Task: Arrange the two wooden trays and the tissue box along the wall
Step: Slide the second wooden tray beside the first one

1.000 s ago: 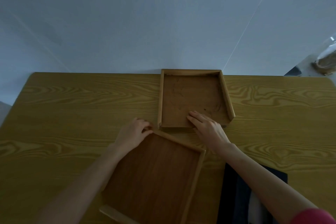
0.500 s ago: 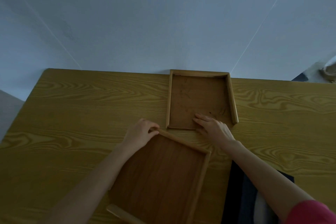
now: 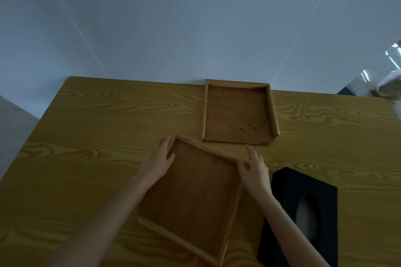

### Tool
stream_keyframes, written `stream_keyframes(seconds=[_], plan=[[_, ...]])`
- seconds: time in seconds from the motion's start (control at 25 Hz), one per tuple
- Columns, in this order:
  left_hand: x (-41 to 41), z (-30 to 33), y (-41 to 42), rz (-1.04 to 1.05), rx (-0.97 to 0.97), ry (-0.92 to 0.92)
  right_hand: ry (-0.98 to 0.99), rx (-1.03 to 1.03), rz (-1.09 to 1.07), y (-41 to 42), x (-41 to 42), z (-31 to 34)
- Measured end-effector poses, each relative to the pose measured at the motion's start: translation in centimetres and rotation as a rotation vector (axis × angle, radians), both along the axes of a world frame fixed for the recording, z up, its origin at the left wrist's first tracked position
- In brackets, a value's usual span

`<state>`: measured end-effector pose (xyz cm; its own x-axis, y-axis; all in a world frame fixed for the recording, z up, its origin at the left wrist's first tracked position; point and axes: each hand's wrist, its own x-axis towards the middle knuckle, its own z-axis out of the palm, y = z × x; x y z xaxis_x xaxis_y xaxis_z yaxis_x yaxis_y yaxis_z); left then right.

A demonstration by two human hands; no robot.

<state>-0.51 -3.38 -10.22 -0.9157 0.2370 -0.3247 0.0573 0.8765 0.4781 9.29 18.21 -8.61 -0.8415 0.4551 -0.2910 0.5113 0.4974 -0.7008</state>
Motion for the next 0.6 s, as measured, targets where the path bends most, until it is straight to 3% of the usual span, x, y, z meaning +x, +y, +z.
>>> stream_keyframes(seconds=[0.24,0.6], plan=[[4.4,0.1,-3.2,0.102,-0.142,0.003,-0.077,-0.035,-0.086,-2.7,5.7,-1.1],[7.8,-0.1,-6.7,0.198,-0.081,0.025,-0.119,0.014,-0.083,-6.9,8.9,-0.9]])
